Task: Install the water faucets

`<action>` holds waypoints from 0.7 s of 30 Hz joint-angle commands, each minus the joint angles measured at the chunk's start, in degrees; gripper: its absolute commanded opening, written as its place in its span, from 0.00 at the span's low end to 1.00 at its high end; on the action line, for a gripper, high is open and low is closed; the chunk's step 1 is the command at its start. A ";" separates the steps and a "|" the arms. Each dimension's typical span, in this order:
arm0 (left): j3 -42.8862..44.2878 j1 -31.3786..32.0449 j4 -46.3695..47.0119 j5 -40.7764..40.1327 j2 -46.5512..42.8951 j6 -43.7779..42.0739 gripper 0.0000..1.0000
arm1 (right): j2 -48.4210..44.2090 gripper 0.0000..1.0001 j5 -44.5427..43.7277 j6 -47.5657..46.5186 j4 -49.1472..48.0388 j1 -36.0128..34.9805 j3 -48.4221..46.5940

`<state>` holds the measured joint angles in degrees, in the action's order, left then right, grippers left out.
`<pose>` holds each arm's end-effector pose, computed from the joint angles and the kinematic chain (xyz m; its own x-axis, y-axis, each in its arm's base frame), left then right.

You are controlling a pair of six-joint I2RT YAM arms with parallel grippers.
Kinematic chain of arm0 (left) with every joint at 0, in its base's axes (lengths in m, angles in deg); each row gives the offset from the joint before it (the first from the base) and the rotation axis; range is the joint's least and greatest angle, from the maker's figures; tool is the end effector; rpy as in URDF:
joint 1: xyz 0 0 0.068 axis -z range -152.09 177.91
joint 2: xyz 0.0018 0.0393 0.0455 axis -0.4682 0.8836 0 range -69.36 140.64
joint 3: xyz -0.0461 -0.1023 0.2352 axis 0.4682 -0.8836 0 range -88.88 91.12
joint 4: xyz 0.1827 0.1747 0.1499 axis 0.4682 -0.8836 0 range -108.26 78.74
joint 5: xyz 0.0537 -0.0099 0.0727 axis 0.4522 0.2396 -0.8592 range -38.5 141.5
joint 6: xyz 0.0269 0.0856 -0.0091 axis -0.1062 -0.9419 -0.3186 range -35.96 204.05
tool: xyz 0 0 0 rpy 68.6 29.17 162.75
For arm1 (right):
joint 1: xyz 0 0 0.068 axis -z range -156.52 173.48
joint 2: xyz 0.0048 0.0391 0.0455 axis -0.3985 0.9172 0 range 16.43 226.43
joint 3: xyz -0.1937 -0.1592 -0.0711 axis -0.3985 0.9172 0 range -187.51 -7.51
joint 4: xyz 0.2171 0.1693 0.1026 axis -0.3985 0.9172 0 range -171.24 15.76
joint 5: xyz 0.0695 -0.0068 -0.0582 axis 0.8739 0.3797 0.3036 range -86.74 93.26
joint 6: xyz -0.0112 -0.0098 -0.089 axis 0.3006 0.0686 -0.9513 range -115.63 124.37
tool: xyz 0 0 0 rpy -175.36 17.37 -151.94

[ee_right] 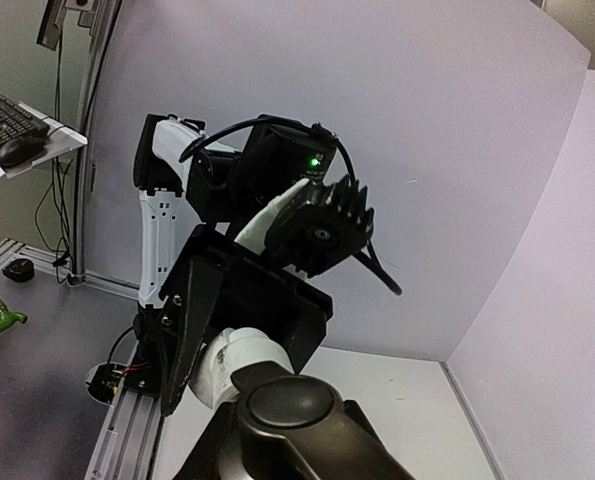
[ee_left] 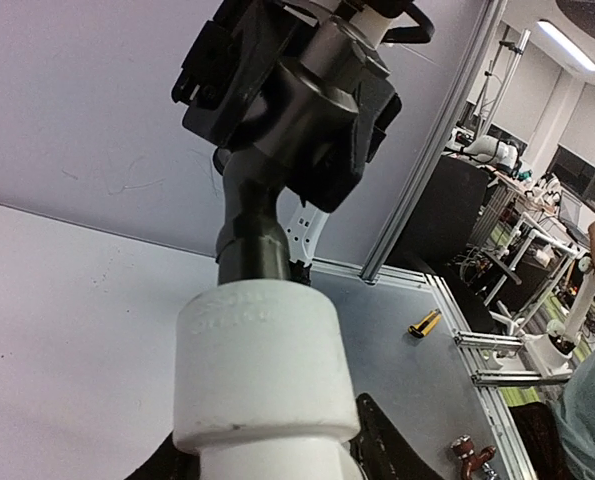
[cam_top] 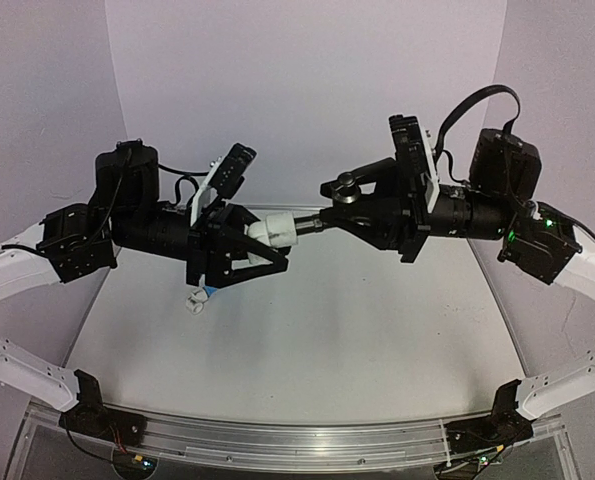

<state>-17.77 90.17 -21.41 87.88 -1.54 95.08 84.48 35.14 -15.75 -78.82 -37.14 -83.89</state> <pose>0.1152 -0.3217 0.4057 -0.2434 0.1317 -0.9609 0.9578 -0.1235 -0.2596 0.1274 0.3131 0.4611 0.3906 0.0983 -0.9153 -0.9194 -0.0079 -0.3932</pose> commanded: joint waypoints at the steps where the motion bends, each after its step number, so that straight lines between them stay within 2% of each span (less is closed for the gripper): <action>1: -0.45 0.16 4.57 0.60 -2.91 -4.74 0.41 | -0.80 0.00 2.29 8.12 -4.72 -0.02 -0.66; 5: -0.28 0.46 2.82 -3.24 -3.86 -10.52 0.36 | -0.49 0.00 3.49 14.63 -4.80 0.03 0.44; 15: -2.53 0.94 -0.28 -14.94 -7.79 -32.90 0.27 | 1.07 0.00 5.85 30.03 -5.04 0.06 1.82; 19: -3.83 2.40 -1.60 -21.03 -9.13 -42.40 0.29 | 1.48 0.00 5.84 31.13 -4.97 0.62 1.61; 21: -4.24 3.02 -2.12 -24.94 -9.39 -45.24 0.35 | 1.45 0.00 4.16 28.79 -4.91 0.86 0.58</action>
<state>-22.06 92.53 -24.53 73.66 -7.91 61.84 86.50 38.54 10.76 -81.70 -36.84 -81.80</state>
